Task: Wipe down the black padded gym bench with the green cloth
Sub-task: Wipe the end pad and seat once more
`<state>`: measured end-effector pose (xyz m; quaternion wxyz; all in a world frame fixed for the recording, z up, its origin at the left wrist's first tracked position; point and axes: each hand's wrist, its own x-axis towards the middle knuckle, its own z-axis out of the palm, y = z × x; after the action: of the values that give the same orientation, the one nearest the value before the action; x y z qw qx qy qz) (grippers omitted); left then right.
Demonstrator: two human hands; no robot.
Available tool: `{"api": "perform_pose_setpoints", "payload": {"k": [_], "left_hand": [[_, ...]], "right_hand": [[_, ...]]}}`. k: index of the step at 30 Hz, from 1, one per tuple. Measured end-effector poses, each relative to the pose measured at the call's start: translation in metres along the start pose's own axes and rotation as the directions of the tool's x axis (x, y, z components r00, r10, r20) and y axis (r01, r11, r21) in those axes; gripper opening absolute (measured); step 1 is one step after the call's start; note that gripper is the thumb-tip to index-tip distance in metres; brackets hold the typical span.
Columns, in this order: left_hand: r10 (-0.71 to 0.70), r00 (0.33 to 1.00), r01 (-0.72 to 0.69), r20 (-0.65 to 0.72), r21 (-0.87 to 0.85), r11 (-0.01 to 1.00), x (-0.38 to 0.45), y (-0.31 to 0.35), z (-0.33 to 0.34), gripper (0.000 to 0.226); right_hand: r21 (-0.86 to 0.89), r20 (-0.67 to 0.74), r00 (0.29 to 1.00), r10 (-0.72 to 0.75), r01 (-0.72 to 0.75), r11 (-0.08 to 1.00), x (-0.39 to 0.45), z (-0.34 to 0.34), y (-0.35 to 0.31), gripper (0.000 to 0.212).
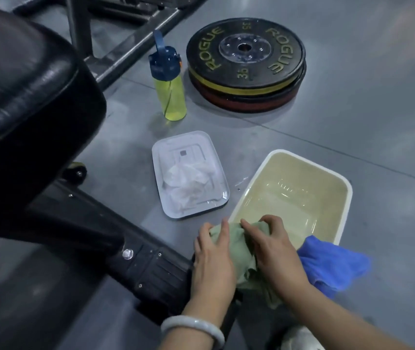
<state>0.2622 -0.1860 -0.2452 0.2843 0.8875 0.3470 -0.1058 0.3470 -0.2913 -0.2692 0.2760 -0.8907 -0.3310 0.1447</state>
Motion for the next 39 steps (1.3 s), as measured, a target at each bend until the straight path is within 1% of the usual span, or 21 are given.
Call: {"api": "perform_pose_setpoints", "payload": {"k": [3, 7, 9, 13, 17, 22, 27, 29, 32, 37, 39], "left_hand": [[0.008, 1.0, -0.008, 0.002, -0.01, 1.0, 0.004, -0.004, 0.006, 0.064], [0.056, 0.998, -0.059, -0.037, -0.1, 0.993, 0.001, -0.01, 0.01, 0.058], [0.079, 0.996, -0.084, -0.044, -0.131, 0.988, 0.0, -0.013, 0.011, 0.056], [0.075, 0.997, -0.072, 0.018, -0.118, 0.99, 0.0, -0.011, 0.008, 0.055], [0.063, 0.997, -0.058, 0.055, -0.09, 0.994, 0.001, -0.009, 0.007, 0.06], [0.057, 0.993, -0.051, 0.106, -0.064, 0.997, 0.002, -0.01, 0.004, 0.059], [0.045, 0.989, -0.039, 0.14, -0.04, 0.998, 0.002, -0.01, 0.001, 0.061], [0.037, 0.988, -0.034, 0.149, -0.028, 0.999, 0.001, -0.009, -0.001, 0.061], [0.035, 0.986, -0.039, 0.165, 0.019, 0.999, -0.005, -0.006, -0.007, 0.063], [0.041, 0.989, -0.049, 0.144, 0.055, 0.997, -0.019, 0.0, -0.027, 0.063], [0.039, 0.992, -0.046, 0.121, 0.058, 0.997, -0.03, 0.004, -0.042, 0.062]], "right_hand": [[-0.009, -0.005, 1.0, 0.007, -0.007, 1.0, 0.001, 0.004, 0.005, 0.056], [-0.023, -0.066, 0.998, -0.016, 0.015, 1.0, 0.001, 0.004, 0.004, 0.046], [-0.019, -0.082, 0.997, -0.012, 0.011, 1.0, 0.0, 0.005, 0.003, 0.046], [-0.018, -0.125, 0.992, -0.019, 0.017, 1.0, -0.002, 0.006, 0.006, 0.04], [-0.067, -0.131, 0.991, -0.03, 0.021, 0.998, -0.002, 0.007, 0.003, 0.047], [-0.238, -0.13, 0.989, -0.066, 0.033, 0.971, -0.001, 0.011, 0.008, 0.046], [-0.343, -0.123, 0.99, -0.074, 0.027, 0.939, -0.003, 0.015, 0.011, 0.048], [-0.356, -0.106, 0.991, -0.082, 0.039, 0.934, -0.005, 0.015, 0.011, 0.051], [-0.358, -0.082, 0.992, -0.092, 0.057, 0.932, -0.009, 0.011, 0.006, 0.066], [-0.333, -0.049, 0.996, -0.076, 0.055, 0.941, -0.015, -0.007, -0.014, 0.066], [-0.343, -0.044, 0.994, -0.098, 0.077, 0.936, -0.018, -0.017, -0.025, 0.067]]}}
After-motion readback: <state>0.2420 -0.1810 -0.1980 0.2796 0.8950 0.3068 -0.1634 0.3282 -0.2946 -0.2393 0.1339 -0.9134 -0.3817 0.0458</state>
